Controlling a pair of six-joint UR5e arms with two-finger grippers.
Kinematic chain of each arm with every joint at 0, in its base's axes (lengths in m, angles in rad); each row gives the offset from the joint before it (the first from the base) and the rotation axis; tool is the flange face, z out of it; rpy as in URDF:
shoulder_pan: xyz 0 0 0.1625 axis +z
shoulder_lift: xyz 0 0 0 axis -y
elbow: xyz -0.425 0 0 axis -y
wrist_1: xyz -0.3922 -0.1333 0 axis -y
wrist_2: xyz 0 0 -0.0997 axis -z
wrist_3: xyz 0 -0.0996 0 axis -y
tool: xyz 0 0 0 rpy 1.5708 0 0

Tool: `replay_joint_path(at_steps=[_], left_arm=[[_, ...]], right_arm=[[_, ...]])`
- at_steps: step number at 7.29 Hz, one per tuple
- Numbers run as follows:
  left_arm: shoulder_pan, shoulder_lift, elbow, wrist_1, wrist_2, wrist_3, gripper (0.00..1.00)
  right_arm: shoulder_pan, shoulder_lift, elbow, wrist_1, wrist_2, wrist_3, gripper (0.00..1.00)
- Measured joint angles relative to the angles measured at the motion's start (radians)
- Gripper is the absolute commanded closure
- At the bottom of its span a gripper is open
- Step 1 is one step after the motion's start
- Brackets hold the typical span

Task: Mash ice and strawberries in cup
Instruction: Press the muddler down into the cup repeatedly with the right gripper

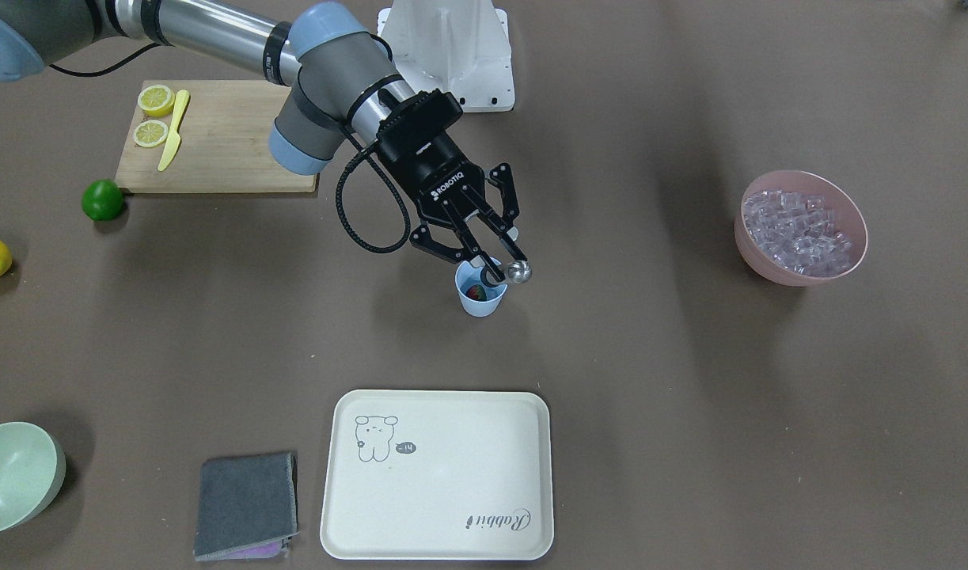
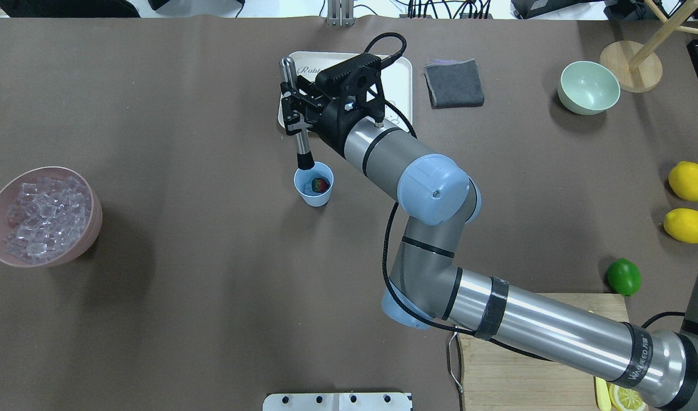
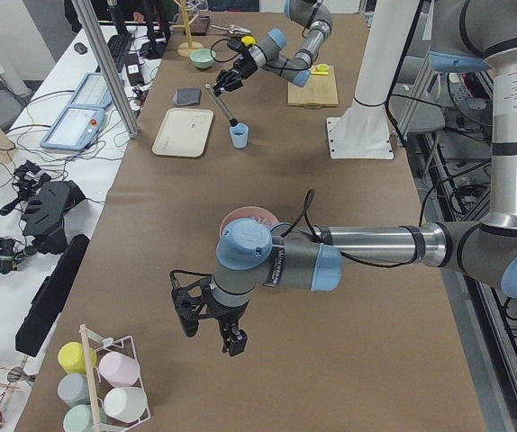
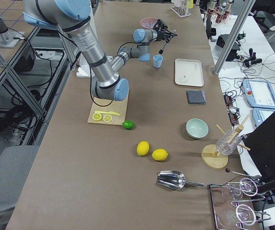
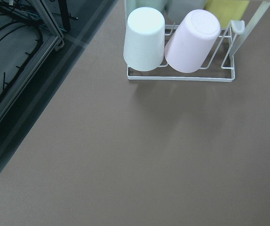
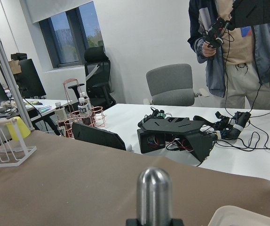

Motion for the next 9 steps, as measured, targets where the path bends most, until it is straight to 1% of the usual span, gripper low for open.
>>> replay_joint_path(at_steps=[2,5,7,9], left_arm=[[0.0,-0.001,0.001,0.0,0.0,0.002,0.04],[0.0,0.001,0.0,0.0,0.0,0.003,0.04],[-0.001,0.002,0.0,-0.001,0.0,0.005,0.04],[0.0,0.002,0.001,0.0,0.0,0.007,0.04]], right_arm=[[-0.015,-0.011,-0.032,0.001,-0.008,-0.001,1.0],[-0.027,-0.022,-0.05,0.0,-0.009,-0.001,1.0],[-0.023,-0.007,-0.049,-0.001,-0.01,-0.001,1.0],[0.004,0.012,-0.023,-0.001,-0.01,-0.002,1.0]])
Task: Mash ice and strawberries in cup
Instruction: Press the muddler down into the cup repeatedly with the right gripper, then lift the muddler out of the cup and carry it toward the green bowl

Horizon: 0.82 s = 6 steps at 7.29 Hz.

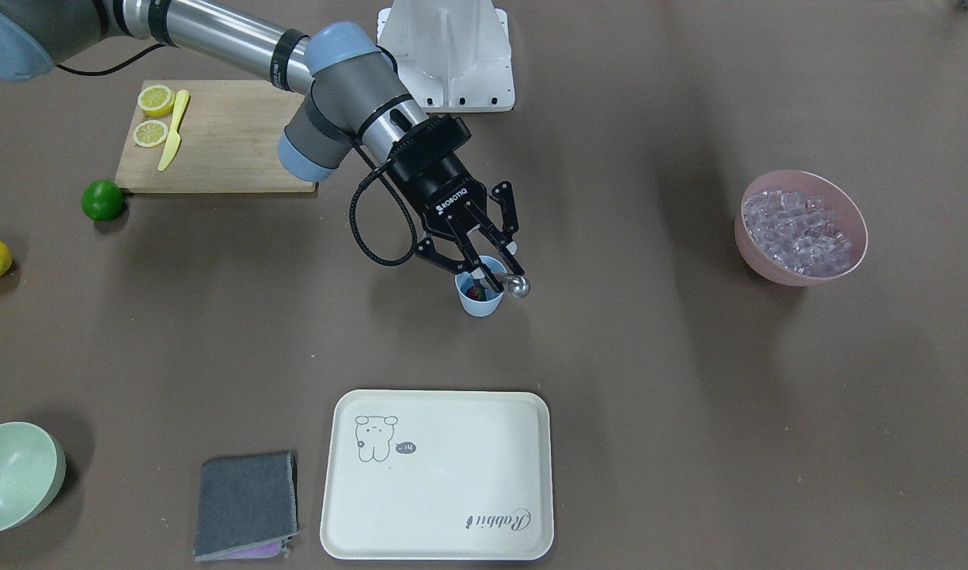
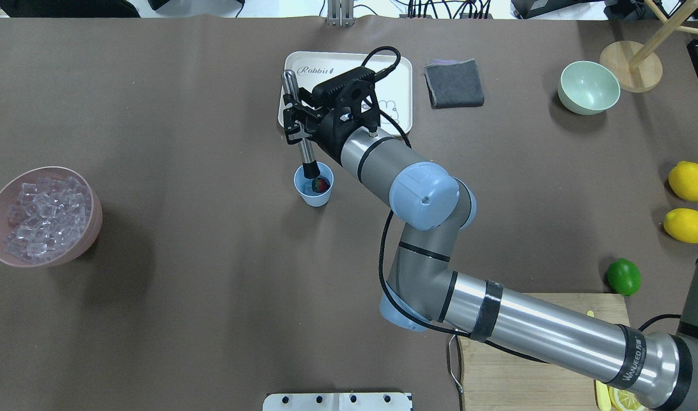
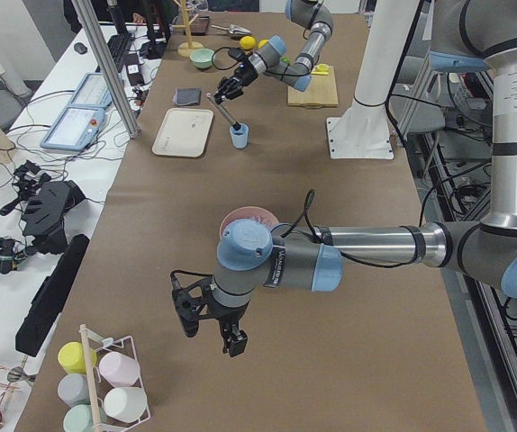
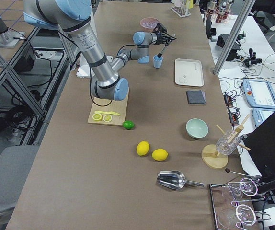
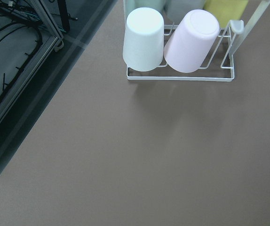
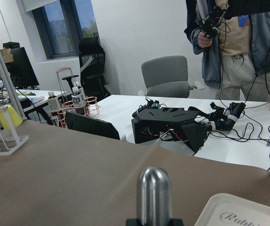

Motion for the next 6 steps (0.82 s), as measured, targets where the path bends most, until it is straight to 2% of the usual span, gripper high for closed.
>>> replay_joint_path(at_steps=[3,6], left_arm=[[0.0,-0.001,-0.002,0.0,0.0,0.001,0.04],[-0.001,-0.004,-0.046,-0.005,0.0,-0.001,0.04]], right_arm=[[0.071,0.018,0.048,-0.002,0.01,0.011,1.0],[0.148,-0.001,0.112,-0.142,0.054,0.015,1.0]])
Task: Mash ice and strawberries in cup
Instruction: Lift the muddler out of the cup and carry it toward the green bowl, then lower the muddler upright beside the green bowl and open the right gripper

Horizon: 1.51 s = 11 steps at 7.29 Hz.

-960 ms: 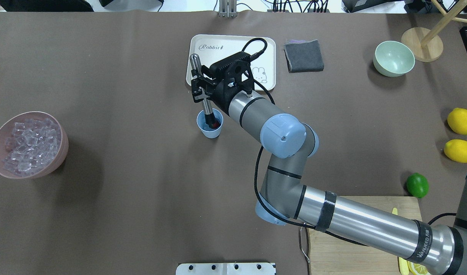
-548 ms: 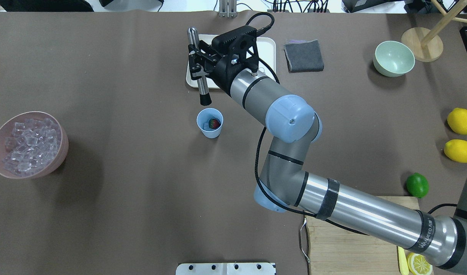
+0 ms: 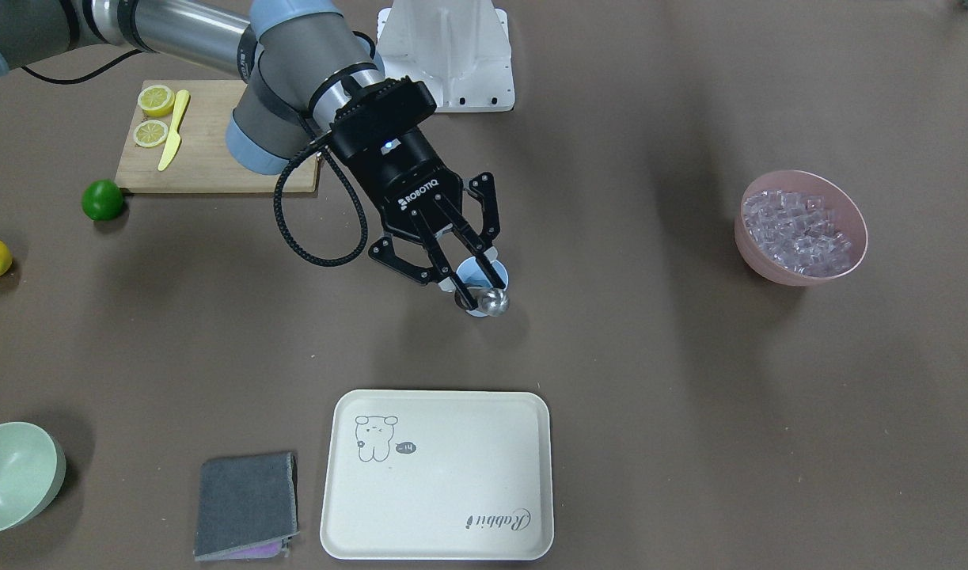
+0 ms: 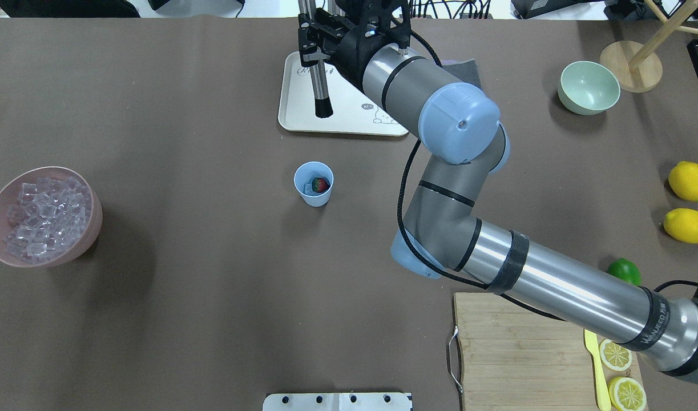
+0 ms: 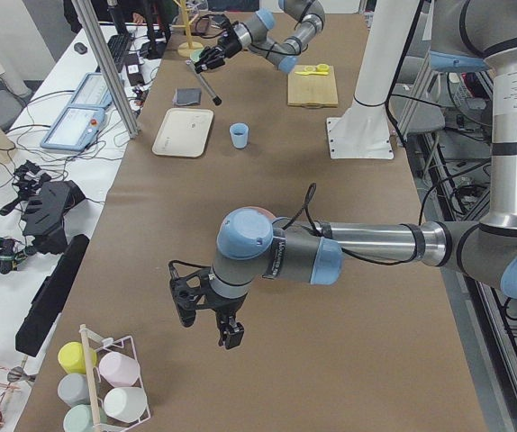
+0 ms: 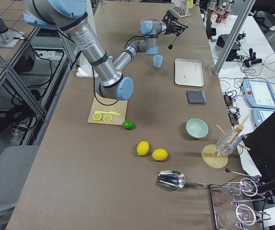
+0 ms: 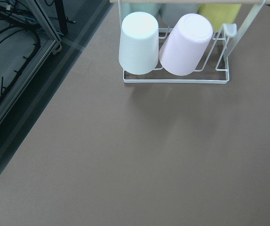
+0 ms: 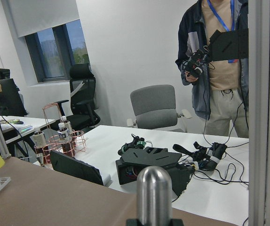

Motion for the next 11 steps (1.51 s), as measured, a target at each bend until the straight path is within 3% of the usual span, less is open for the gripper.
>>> replay_joint_path(at_steps=[3,6,9,11], left_arm=[[0.009,-0.001,-0.074,-0.038,0.0,0.018,0.04],[0.027,-0.003,-0.106,-0.08,-0.02,0.101,0.04],[0.078,0.003,-0.103,-0.164,-0.067,0.133,0.04],[0.125,-0.001,-0.099,-0.198,-0.064,0.136,0.04]], right_arm=[[0.196,-0.157,0.034,-0.04,0.048,0.064,1.0],[0.423,-0.329,0.024,-0.152,0.336,0.138,1.0],[0.538,-0.369,0.022,-0.42,0.623,0.129,1.0],[0.556,-0.363,0.023,-0.578,0.756,0.092,1.0]])
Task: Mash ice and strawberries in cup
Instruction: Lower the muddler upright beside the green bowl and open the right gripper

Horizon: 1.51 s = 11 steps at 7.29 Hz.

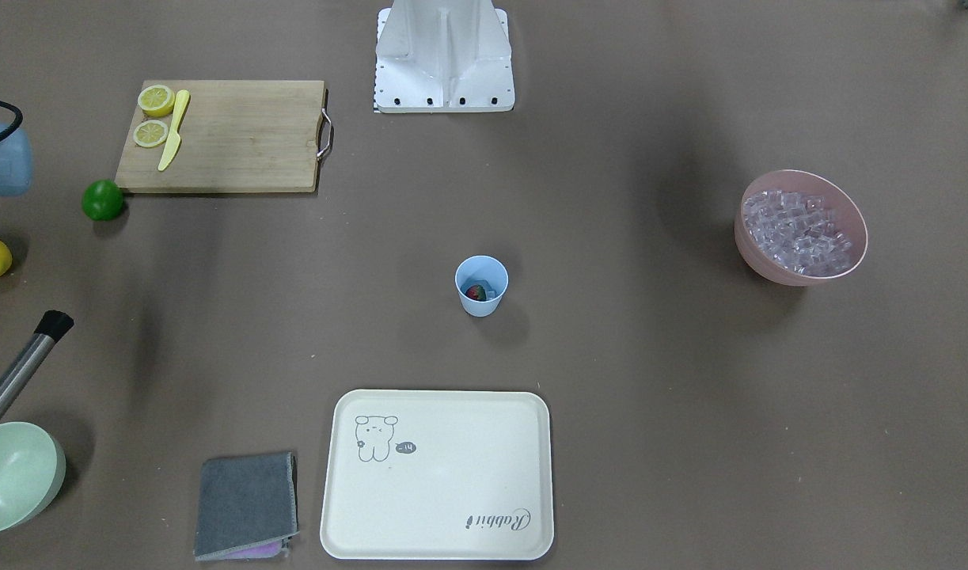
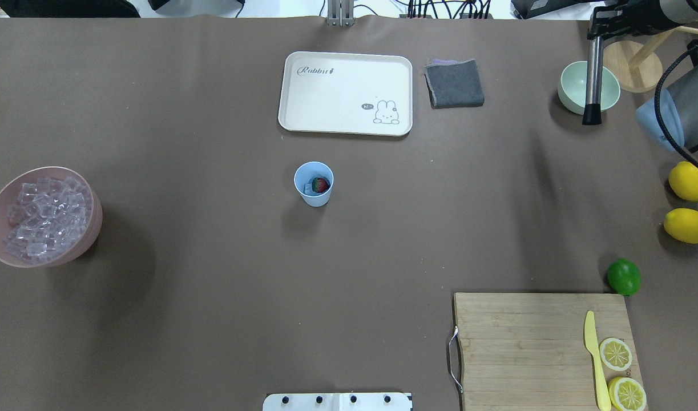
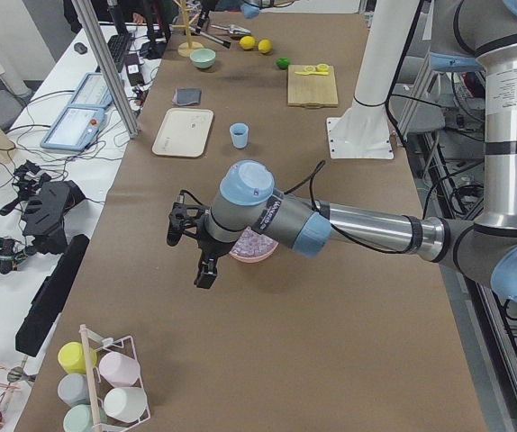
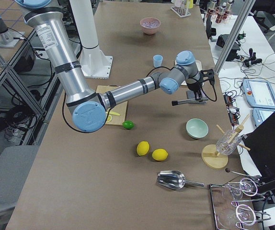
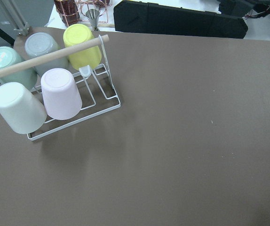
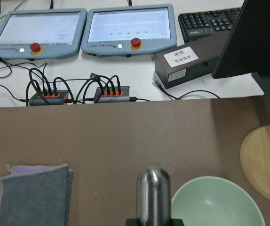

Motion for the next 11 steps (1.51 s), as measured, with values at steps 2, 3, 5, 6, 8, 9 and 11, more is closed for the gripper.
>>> replay_joint_path(at_steps=[2,3,5,6,8,9,11], left_arm=[[0.021,-0.004,0.002,-0.026,0.002,-0.001,0.04],[0.026,-0.005,0.002,-0.034,0.003,-0.001,0.04],[0.035,-0.009,0.002,-0.04,0.004,0.0,0.04],[0.036,-0.013,0.002,-0.041,0.005,0.0,0.04],[0.037,-0.021,0.002,-0.04,0.005,-0.001,0.04],[0.037,-0.022,0.001,-0.041,0.005,-0.001,0.04],[0.038,-0.022,0.0,-0.041,0.005,-0.001,0.04]], right_arm=[[-0.04,-0.003,-0.011,-0.09,0.058,-0.04,1.0],[-0.077,-0.006,-0.038,-0.108,0.063,-0.054,1.0],[-0.153,-0.018,-0.107,-0.118,0.053,-0.11,1.0],[-0.17,-0.034,-0.123,-0.119,0.054,-0.144,1.0],[-0.178,-0.078,-0.122,-0.115,0.064,-0.175,1.0],[-0.178,-0.095,-0.122,-0.112,0.063,-0.178,1.0],[-0.179,-0.115,-0.122,-0.114,0.052,-0.169,0.0]])
